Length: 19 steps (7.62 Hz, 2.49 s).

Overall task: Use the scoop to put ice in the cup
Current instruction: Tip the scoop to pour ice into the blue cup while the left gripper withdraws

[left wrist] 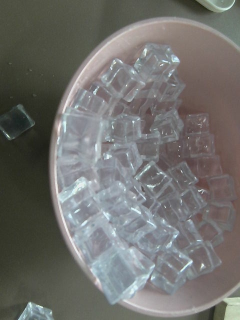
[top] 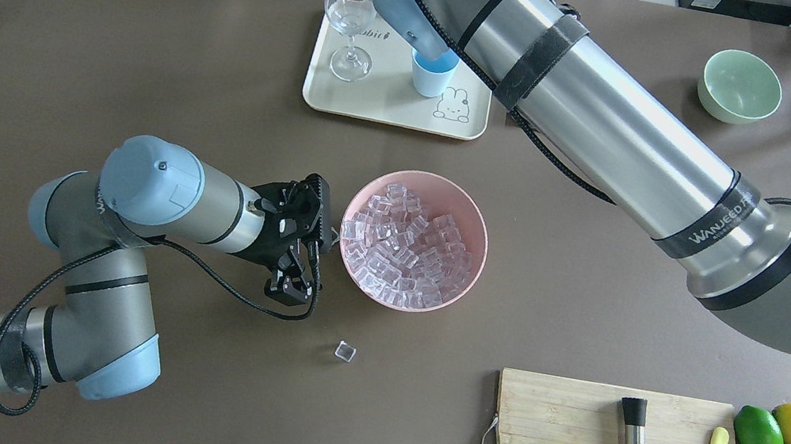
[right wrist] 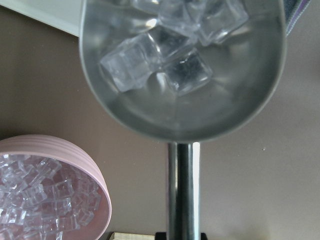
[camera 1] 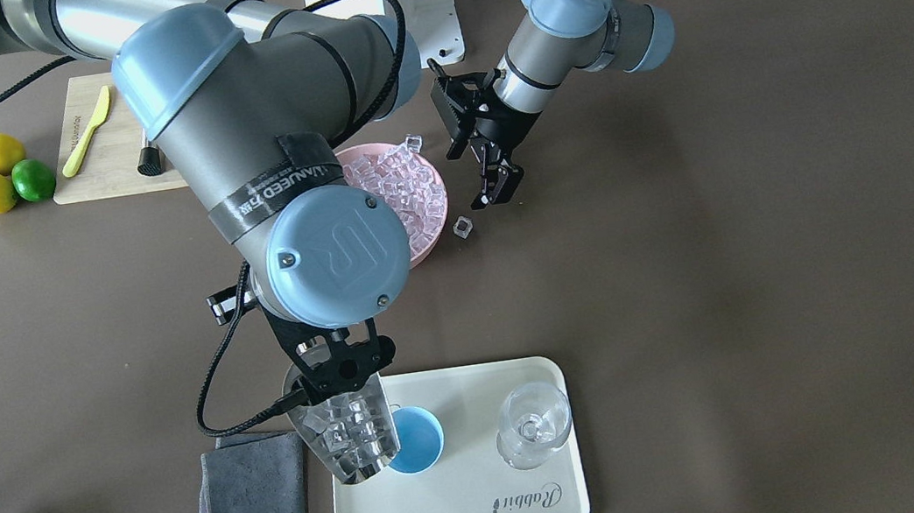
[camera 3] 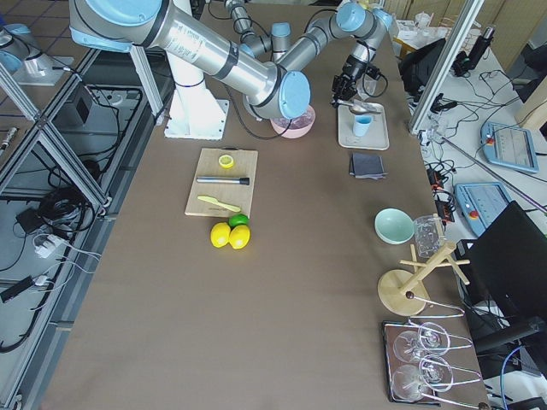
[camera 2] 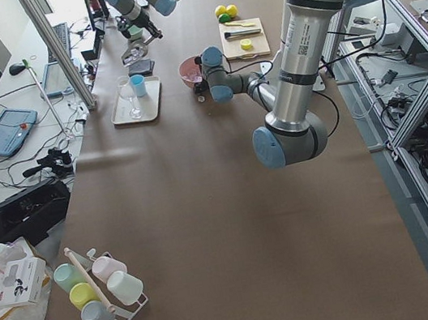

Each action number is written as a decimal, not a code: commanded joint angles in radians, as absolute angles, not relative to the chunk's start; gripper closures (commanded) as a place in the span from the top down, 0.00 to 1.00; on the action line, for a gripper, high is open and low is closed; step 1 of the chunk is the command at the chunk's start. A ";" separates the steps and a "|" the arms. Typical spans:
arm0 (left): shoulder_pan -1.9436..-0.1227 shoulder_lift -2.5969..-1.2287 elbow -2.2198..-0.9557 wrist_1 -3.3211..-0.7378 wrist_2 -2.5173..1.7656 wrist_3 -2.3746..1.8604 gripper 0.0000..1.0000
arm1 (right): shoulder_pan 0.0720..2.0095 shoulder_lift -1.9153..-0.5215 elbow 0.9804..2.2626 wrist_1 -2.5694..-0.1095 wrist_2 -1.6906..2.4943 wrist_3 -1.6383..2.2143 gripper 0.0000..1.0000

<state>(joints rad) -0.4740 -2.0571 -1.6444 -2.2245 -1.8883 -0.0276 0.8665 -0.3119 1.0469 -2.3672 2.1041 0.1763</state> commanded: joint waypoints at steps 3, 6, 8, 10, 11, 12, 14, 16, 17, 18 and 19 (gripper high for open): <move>-0.474 -2.057 -1.644 -2.224 -1.888 -0.028 0.99 | 0.808 -0.261 0.977 -2.442 2.105 0.163 0.00; -0.477 -2.056 -1.647 -2.223 -1.894 -0.025 0.99 | 0.804 -0.321 1.077 -2.490 2.103 0.161 0.00; -0.517 -1.995 -1.683 -2.215 -1.951 -0.020 0.99 | 0.799 -0.318 1.077 -2.500 2.103 0.161 0.00; -0.642 -1.921 -1.712 -2.215 -2.112 -0.014 0.99 | 0.796 -0.318 1.077 -2.500 2.103 0.161 0.00; -0.713 -1.846 -1.762 -2.215 -2.173 -0.014 0.99 | 0.792 -0.311 1.072 -2.500 2.103 0.163 0.00; -0.786 -1.777 -1.797 -2.215 -2.230 -0.014 0.99 | 0.787 -0.302 1.069 -2.500 2.103 0.163 0.00; -0.949 -1.692 -1.799 -2.215 -2.385 -0.014 0.99 | 0.785 -0.285 1.068 -2.500 2.102 0.163 0.00; -1.069 -1.597 -1.799 -2.215 -2.469 -0.014 0.99 | 0.784 -0.291 1.077 -2.500 2.099 0.163 0.00; -1.118 -1.562 -1.802 -2.217 -2.482 -0.012 0.99 | 0.784 -0.294 1.078 -2.500 2.095 0.163 0.00; -1.167 -1.516 -1.798 -2.215 -2.493 0.058 0.99 | 0.784 -0.307 1.098 -2.500 2.092 0.163 0.00; -1.221 -1.458 -1.793 -2.215 -2.493 0.166 0.99 | 0.784 -0.363 1.185 -2.500 2.092 0.169 0.00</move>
<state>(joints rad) -1.1285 -1.5487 -1.7992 -2.2155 -2.4798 0.0270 0.7839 -0.3018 1.0909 -2.5003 2.0947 0.1629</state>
